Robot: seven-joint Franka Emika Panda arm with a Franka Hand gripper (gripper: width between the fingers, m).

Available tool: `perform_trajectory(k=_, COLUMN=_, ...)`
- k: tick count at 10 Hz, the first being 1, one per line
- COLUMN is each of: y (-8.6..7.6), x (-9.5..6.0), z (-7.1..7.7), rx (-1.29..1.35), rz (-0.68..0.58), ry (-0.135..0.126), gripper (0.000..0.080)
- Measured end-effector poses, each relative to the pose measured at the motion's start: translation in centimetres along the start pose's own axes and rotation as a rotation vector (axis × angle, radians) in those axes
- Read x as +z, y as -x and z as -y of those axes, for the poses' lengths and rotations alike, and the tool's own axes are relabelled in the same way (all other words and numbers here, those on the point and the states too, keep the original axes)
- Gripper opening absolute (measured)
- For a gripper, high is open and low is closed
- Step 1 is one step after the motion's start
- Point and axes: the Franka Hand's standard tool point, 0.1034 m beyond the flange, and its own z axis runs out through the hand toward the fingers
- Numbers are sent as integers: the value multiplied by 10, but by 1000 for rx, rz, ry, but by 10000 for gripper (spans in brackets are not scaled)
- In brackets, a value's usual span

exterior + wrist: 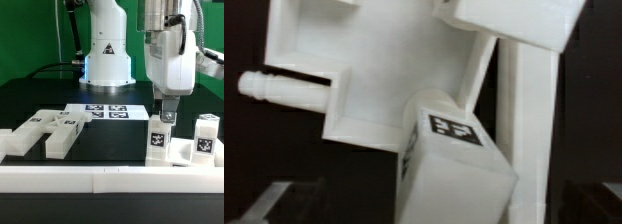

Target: Assemble chair

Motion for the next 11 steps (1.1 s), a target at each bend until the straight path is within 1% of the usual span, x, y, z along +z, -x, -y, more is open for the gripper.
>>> perform_trajectory(k=1, y=-2, x=-2, z=-2, rx=-75, rz=6, ry=15, gripper=649)
perform_trajectory(k=2, y=-3, x=-6, z=0, rx=-138, rz=8, ry=10, gripper=649)
perform_trajectory(k=3, y=2, x=-8, z=-1, rx=-146, rz=15, ry=20, gripper=649)
perform_trajectory(k=6, y=0, x=-7, z=-1, rx=-337, rz=15, ry=19, gripper=649)
perform_trajectory(k=7, y=0, x=-7, z=-1, rx=-432, rz=10, ry=14, gripper=649)
perform_trajectory(k=8, y=2, x=-6, z=0, rx=-541, rz=1, ry=1, gripper=649)
perform_trajectory(k=11, y=5, x=-4, z=-2, rx=-867, rz=2, ry=0, gripper=649)
